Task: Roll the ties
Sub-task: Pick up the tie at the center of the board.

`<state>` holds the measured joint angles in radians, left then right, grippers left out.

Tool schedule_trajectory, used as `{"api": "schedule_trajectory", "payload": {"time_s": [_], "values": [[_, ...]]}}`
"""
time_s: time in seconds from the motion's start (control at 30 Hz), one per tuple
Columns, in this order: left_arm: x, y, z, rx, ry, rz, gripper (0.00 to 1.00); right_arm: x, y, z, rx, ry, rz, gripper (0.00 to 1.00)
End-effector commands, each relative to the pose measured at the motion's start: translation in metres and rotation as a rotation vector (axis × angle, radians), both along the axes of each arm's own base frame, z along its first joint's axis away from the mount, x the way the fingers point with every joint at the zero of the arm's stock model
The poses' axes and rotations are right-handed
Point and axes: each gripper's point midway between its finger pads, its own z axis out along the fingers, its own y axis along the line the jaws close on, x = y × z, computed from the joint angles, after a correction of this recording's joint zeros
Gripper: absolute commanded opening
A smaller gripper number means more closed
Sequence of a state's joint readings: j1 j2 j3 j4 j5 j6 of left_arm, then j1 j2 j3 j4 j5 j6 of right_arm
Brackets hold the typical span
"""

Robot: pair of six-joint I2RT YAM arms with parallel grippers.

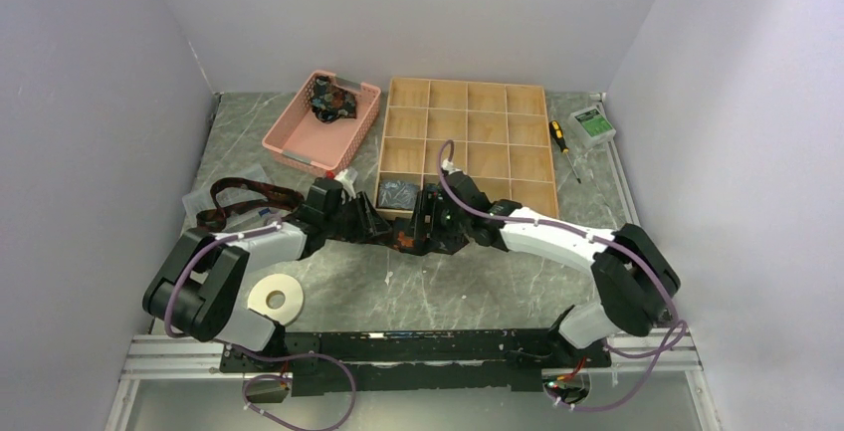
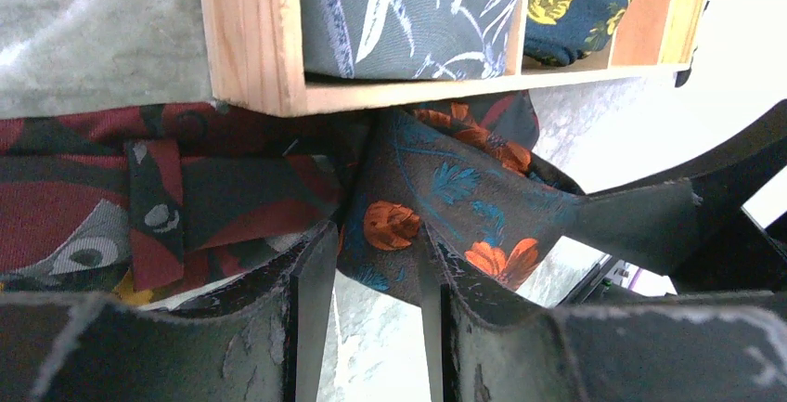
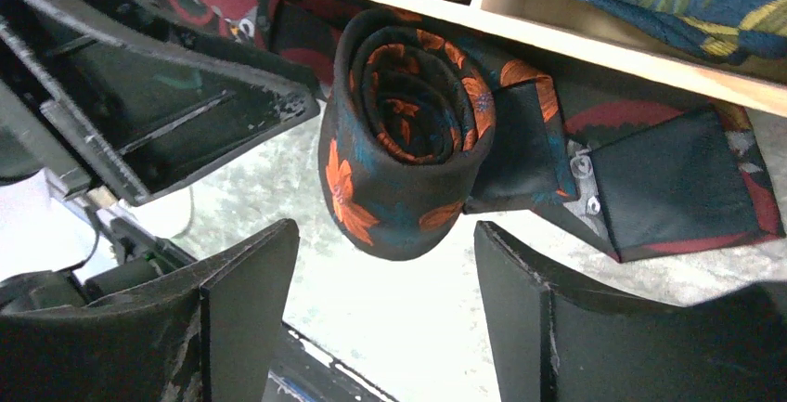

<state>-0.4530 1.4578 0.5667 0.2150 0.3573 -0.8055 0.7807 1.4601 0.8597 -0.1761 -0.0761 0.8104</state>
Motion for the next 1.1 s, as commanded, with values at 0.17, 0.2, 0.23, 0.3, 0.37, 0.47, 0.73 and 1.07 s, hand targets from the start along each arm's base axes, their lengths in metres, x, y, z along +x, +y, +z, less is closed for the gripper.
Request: {"api": "schedule_trajectory", "payload": {"time_s": [0.17, 0.2, 0.23, 0.3, 0.37, 0.47, 0.73, 1.07], "values": [[-0.005, 0.003, 0.005, 0.009, -0.030, -0.018, 0.43, 0.023, -0.005, -0.026, -0.066, 0.006, -0.029, 0.65], [-0.006, 0.002, 0.004, 0.006, -0.029, -0.020, 0.43, 0.024, -0.011, -0.031, -0.069, 0.020, -0.044, 0.64], [-0.006, 0.001, 0.005, 0.003, -0.028, -0.023, 0.43, 0.025, -0.017, -0.035, -0.067, 0.029, -0.060, 0.63], [-0.006, 0.000, 0.005, -0.004, -0.031, -0.032, 0.43, 0.025, -0.027, -0.042, -0.064, 0.041, -0.080, 0.63], [-0.004, -0.002, 0.005, -0.007, -0.031, -0.035, 0.43, 0.024, -0.031, -0.044, -0.060, 0.047, -0.088, 0.63], [-0.002, -0.004, 0.005, -0.017, -0.029, -0.041, 0.43, 0.023, -0.034, -0.044, -0.047, 0.048, -0.091, 0.65], [0.002, -0.003, 0.010, -0.020, -0.044, -0.016, 0.43, 0.024, -0.026, -0.004, 0.094, -0.022, -0.112, 0.79], [0.006, -0.010, 0.014, -0.047, -0.050, -0.034, 0.43, 0.028, -0.007, -0.016, 0.173, 0.068, -0.045, 0.79]]}}
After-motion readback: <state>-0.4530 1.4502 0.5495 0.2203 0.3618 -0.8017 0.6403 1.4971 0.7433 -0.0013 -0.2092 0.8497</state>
